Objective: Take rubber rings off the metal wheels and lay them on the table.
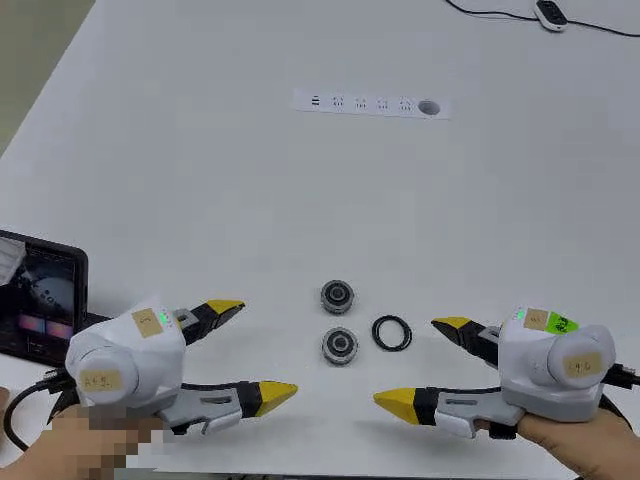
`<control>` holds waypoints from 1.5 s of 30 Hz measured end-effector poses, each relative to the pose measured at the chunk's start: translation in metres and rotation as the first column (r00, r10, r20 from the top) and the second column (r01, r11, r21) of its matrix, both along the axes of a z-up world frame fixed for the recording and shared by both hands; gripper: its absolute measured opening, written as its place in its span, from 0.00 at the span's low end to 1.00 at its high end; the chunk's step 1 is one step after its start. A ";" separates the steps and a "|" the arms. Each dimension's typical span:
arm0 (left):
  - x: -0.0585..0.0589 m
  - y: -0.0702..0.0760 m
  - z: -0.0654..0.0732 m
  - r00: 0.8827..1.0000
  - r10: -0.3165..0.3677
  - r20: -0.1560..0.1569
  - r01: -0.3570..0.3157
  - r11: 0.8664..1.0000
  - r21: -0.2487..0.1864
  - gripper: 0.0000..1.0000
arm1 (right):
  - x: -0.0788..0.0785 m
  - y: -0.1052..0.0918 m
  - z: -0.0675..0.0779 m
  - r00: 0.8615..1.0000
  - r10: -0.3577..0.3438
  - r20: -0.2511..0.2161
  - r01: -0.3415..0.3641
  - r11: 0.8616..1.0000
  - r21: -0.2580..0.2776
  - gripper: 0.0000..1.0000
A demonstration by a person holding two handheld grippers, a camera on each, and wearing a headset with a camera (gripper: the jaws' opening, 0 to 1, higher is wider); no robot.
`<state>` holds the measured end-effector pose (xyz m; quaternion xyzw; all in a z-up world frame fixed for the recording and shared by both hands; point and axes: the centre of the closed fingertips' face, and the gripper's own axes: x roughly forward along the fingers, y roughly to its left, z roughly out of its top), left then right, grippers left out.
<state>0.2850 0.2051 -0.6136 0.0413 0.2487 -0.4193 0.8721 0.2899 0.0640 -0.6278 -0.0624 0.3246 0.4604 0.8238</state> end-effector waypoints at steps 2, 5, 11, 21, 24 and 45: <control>-0.002 0.001 0.001 1.000 0.004 -0.003 -0.004 1.000 -0.002 0.79 | -0.001 -0.002 0.000 1.000 0.001 0.015 -0.001 1.000 -0.009 0.83; -0.006 0.002 0.002 1.000 -0.001 -0.003 0.001 1.000 -0.001 0.81 | -0.003 -0.004 0.000 1.000 0.000 0.021 0.001 1.000 -0.013 0.84; -0.011 0.003 0.004 1.000 0.010 -0.006 -0.010 1.000 -0.011 0.85 | -0.005 -0.006 0.007 0.997 0.003 0.076 -0.002 1.000 -0.008 0.91; -0.014 0.001 0.010 1.000 0.017 0.013 -0.016 0.999 -0.029 0.88 | -0.007 -0.001 0.018 0.991 0.002 0.132 -0.006 1.000 0.026 0.99; -0.015 0.001 0.013 0.999 0.019 0.027 -0.018 0.999 -0.031 0.90 | -0.008 -0.001 0.017 0.991 0.007 0.136 -0.009 1.000 0.013 0.99; -0.015 0.005 0.012 0.999 0.027 0.026 -0.026 0.999 -0.023 0.89 | -0.006 -0.004 0.020 0.990 -0.017 0.137 0.015 1.000 0.018 0.98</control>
